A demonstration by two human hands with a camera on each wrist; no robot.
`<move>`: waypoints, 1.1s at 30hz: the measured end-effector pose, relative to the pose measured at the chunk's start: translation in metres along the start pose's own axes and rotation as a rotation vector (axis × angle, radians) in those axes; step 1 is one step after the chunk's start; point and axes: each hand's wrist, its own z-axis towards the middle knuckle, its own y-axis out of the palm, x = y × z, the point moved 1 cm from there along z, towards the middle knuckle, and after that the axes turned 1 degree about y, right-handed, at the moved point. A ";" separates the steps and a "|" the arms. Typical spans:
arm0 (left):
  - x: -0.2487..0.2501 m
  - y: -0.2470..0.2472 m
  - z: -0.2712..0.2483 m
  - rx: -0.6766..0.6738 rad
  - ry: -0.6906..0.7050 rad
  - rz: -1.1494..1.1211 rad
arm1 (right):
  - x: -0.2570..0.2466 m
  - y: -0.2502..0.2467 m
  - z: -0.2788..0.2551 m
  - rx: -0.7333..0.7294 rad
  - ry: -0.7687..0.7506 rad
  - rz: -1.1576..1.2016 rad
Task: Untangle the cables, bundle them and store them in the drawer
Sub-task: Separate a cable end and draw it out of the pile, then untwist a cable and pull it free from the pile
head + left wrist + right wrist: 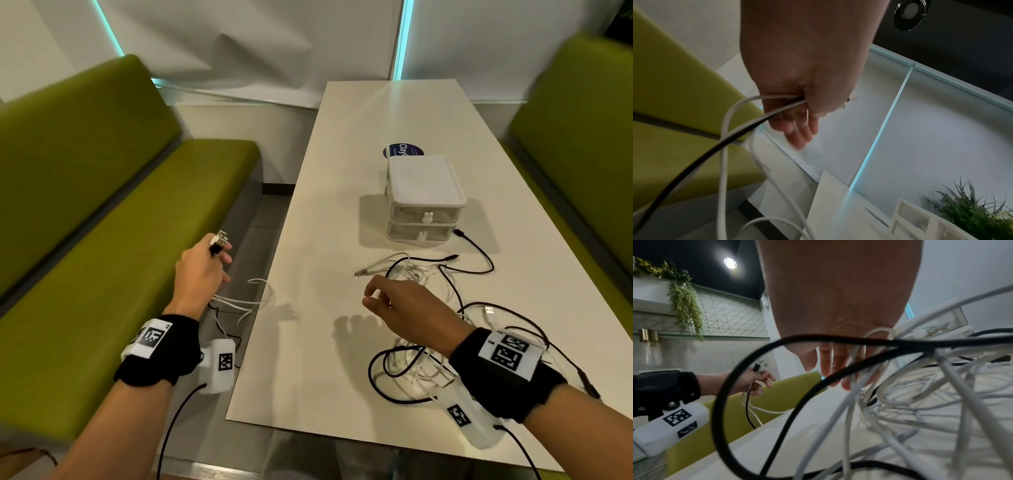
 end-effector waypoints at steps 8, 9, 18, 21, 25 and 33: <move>0.024 -0.046 0.008 0.487 0.100 -0.051 | -0.001 -0.002 -0.002 0.006 -0.004 0.012; 0.028 -0.047 0.007 0.495 0.118 -0.057 | -0.001 -0.002 -0.002 0.007 -0.002 0.008; 0.063 0.034 -0.024 0.015 0.186 -0.321 | 0.000 -0.009 0.007 0.087 -0.047 -0.098; 0.075 0.052 -0.036 -0.067 0.184 -0.461 | 0.002 -0.016 0.015 0.113 -0.024 -0.124; 0.076 0.058 -0.037 -0.103 0.168 -0.452 | 0.003 -0.026 0.026 0.117 -0.025 -0.159; 0.038 0.039 -0.019 0.253 0.032 -0.148 | 0.017 -0.018 0.064 -0.152 0.119 -0.406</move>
